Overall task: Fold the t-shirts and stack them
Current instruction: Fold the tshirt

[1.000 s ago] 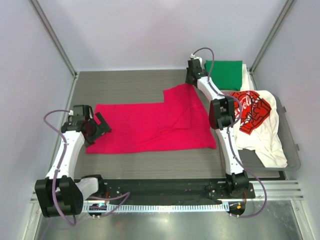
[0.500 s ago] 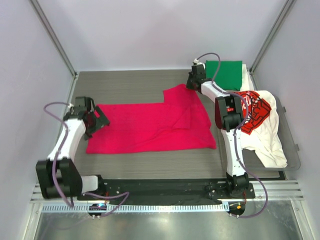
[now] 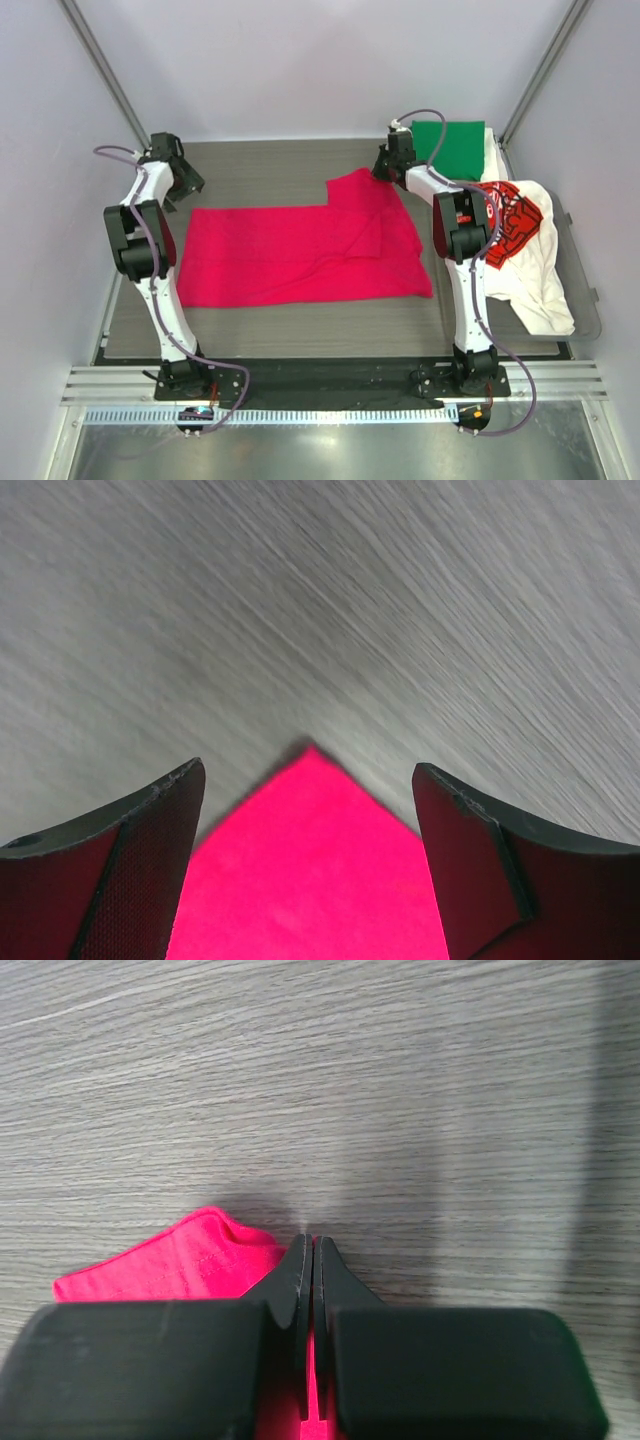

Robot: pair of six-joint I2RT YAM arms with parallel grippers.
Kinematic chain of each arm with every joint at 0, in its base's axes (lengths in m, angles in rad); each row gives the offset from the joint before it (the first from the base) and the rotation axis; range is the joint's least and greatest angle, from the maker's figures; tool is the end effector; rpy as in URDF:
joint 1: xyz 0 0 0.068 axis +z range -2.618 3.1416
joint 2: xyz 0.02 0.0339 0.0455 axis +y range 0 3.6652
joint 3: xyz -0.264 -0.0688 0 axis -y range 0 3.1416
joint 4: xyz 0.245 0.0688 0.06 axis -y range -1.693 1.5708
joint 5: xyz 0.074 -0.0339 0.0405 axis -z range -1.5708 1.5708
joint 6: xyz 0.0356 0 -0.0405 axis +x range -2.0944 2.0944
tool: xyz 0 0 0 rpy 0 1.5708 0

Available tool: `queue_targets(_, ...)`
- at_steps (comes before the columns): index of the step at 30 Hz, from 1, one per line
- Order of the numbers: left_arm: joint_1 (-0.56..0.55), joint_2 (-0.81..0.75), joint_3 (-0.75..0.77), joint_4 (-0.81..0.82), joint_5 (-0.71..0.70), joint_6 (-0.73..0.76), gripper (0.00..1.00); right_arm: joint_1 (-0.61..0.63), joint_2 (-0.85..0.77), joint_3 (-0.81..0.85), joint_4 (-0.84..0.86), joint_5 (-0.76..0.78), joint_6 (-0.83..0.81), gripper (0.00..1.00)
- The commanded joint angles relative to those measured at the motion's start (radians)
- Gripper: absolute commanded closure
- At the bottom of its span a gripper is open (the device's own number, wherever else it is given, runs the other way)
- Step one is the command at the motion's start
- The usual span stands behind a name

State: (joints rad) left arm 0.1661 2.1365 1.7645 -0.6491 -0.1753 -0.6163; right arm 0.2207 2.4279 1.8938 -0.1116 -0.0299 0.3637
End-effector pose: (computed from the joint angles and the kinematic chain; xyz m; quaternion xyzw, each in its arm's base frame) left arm 0.4611 0.0836 0.2102 -0.3875 0.8773 0.0218 0.2823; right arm 0.5350 0.1211 0.1473 0.0573 0.8930 0.1413 0.4234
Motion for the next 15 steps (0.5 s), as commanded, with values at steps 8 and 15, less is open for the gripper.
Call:
queue_targets(8,0.001,0.106,0.087,-0.032,0.008,-0.017,0.27,-0.02,-0.02,-0.015,-0.003,-0.062,0.052,0.99)
queue_targets(15,-0.002,0.088,-0.003,-0.009,-0.013,-0.051,0.33,-0.024,-0.013,-0.015,-0.002,-0.073,0.07,0.99)
